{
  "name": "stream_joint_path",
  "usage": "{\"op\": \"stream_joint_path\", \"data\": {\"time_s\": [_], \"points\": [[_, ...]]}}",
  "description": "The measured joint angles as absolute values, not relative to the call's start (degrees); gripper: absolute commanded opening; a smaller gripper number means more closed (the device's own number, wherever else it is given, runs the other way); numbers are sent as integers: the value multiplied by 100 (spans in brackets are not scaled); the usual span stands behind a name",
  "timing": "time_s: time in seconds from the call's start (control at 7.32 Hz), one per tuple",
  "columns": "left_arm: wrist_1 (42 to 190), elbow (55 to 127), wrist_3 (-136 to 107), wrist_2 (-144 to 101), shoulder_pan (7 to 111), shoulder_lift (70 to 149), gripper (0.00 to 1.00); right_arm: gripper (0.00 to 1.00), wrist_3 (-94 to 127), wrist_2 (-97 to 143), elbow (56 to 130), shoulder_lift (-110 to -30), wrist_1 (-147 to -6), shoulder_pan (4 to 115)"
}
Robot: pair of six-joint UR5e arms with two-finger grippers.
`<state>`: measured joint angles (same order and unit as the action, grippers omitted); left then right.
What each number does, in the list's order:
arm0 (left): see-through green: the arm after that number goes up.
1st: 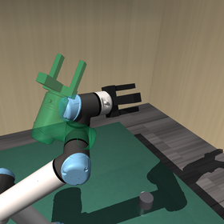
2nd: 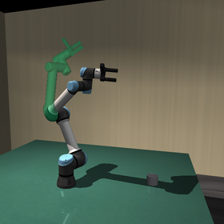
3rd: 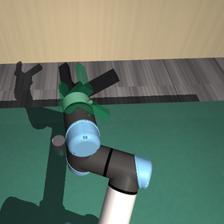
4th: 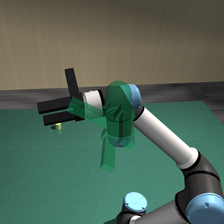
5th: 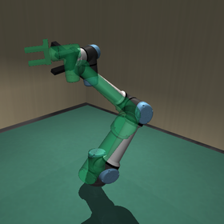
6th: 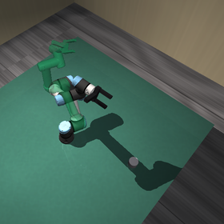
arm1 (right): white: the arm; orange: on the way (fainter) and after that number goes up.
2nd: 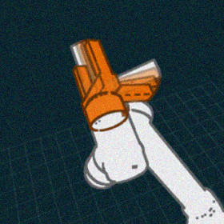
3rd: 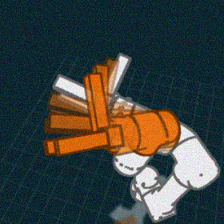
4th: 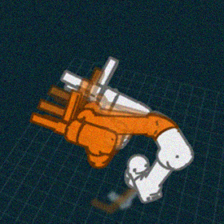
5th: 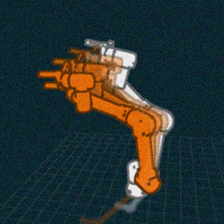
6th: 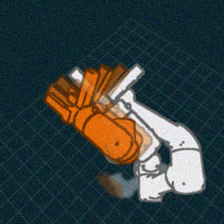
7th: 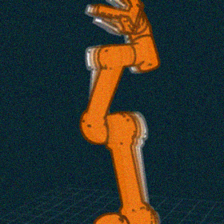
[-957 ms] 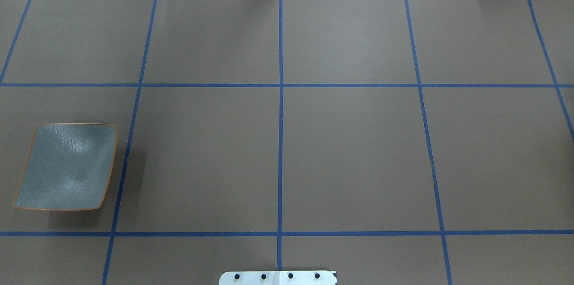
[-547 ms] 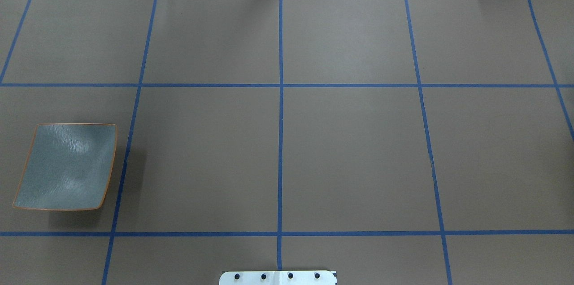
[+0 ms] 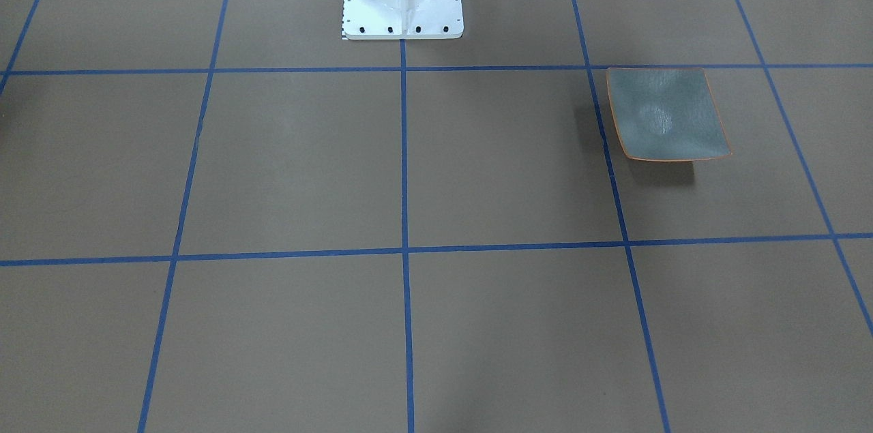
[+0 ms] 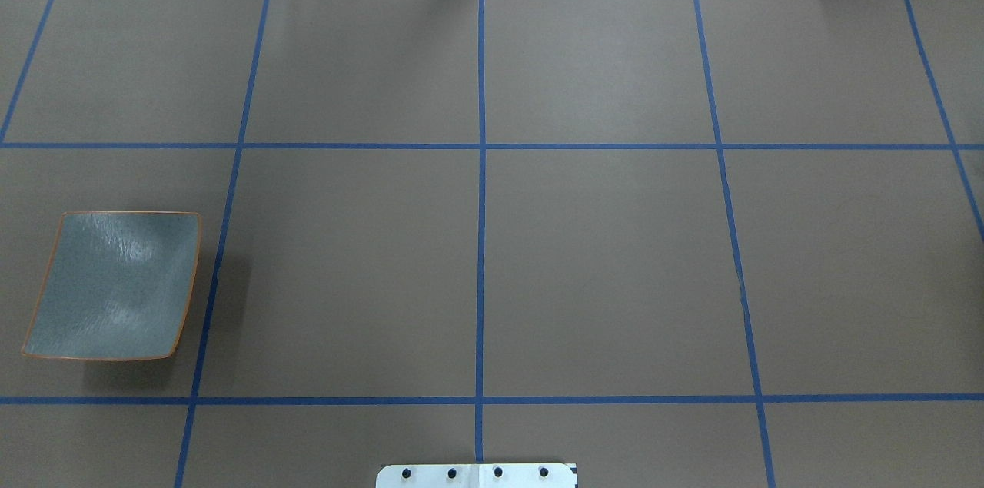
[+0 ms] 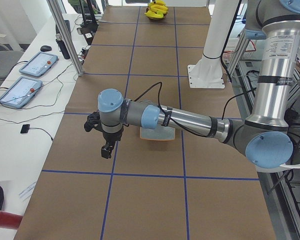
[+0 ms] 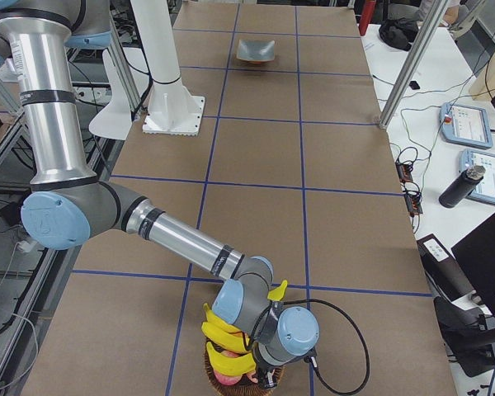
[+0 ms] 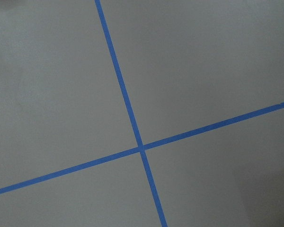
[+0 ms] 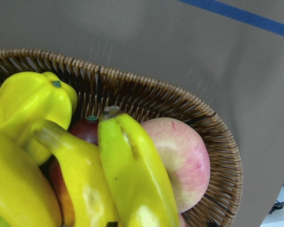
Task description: Transfer all bananas from basket to plate
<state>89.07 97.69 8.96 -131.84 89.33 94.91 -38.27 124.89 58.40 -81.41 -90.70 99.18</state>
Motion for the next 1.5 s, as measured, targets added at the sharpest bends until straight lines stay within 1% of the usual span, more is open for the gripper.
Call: {"op": "stream_joint_path", "data": {"time_s": [1.09,1.5], "points": [[8903,9765,890,-13184,8931,9492,100,68,-3812,12513,5802,-8192,-9079,9923],[8903,9764,891,-13184,8930,9492,100,63,-3806,12536,5777,-8238,-9079,9923]]}}
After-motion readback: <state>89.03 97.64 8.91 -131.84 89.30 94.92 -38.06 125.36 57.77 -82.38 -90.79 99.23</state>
